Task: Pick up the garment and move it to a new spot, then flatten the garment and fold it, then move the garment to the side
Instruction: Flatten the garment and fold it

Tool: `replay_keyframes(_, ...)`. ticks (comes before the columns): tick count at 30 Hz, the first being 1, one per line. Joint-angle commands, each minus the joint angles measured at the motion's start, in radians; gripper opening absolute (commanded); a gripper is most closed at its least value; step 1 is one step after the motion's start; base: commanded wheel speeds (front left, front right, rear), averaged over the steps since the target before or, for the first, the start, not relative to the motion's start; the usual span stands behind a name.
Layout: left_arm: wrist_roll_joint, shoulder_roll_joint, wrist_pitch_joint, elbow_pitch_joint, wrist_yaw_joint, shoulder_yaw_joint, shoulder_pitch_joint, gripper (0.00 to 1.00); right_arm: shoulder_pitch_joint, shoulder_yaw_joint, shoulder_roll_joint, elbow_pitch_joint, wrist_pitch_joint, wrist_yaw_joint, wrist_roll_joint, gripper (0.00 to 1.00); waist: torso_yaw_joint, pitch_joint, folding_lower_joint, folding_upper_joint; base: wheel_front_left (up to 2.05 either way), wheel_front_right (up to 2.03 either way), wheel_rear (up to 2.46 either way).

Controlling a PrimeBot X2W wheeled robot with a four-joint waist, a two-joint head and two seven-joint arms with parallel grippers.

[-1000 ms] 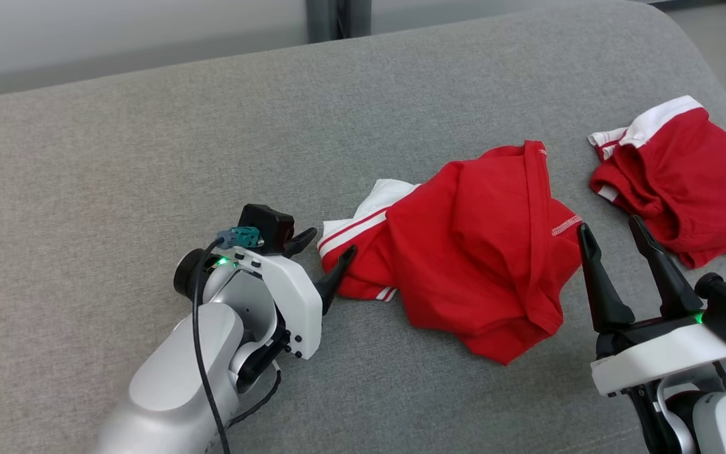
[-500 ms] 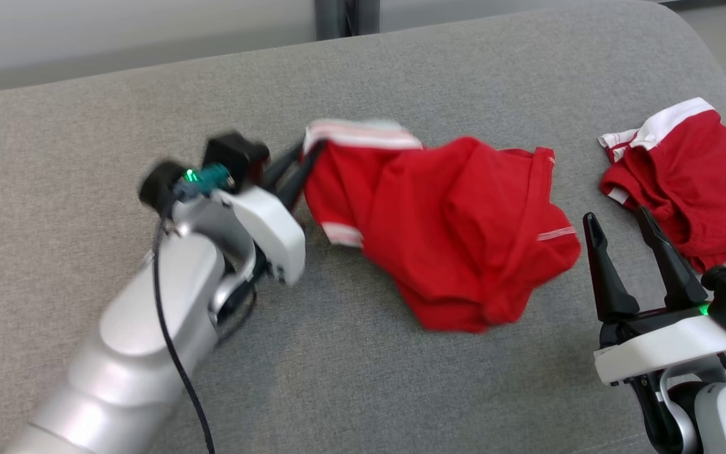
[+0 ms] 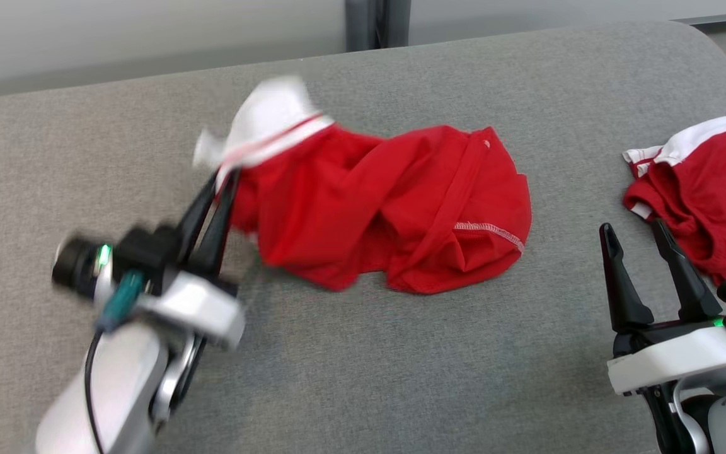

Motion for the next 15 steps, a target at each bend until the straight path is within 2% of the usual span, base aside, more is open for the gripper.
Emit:
replay_keyframes(1,-0.027,0.011,-0.011,0.001,0.016,0.016,0.061,0.00,0.010,-0.005,-0.001,-0.002,0.006,0.000,0.006,1.00,0.008,0.002,0.0000,0.0000,0.00,0.00,0.00)
replay_keyframes(4,-0.073,0.021,-0.028,0.024,0.038,0.055,0.178,0.00,0.018,-0.013,-0.001,-0.007,0.013,0.000,0.004,1.00,0.030,0.006,0.0000,0.0000,0.00,0.00,0.00)
replay_keyframes(6,-0.098,0.009,-0.034,0.050,0.037,0.072,0.232,0.00,0.021,-0.017,-0.003,-0.010,0.018,0.000,0.003,1.00,0.045,0.007,0.0000,0.0000,0.00,0.00,0.00)
replay_keyframes(12,-0.149,-0.053,-0.042,0.161,-0.016,0.078,0.309,0.00,0.024,-0.025,-0.004,-0.014,0.036,0.000,-0.001,1.00,0.076,-0.001,0.0000,0.0000,0.00,0.00,0.00)
replay_keyframes(13,-0.159,-0.067,-0.043,0.180,-0.023,0.081,0.315,0.18,0.025,-0.023,-0.003,-0.015,0.034,0.000,-0.002,1.00,0.079,-0.005,0.0000,0.0000,0.00,0.00,0.00)
replay_keyframes(14,-0.165,-0.079,-0.043,0.192,-0.026,0.091,0.317,0.50,0.026,-0.025,-0.003,-0.017,0.036,0.000,-0.002,1.00,0.082,-0.007,0.0000,0.0000,0.00,0.00,0.00)
replay_keyframes(15,-0.167,-0.092,-0.044,0.184,-0.030,0.111,0.313,1.00,0.026,-0.029,-0.003,-0.020,0.037,0.000,-0.003,1.00,0.086,-0.010,0.0000,0.0000,0.00,0.00,0.00)
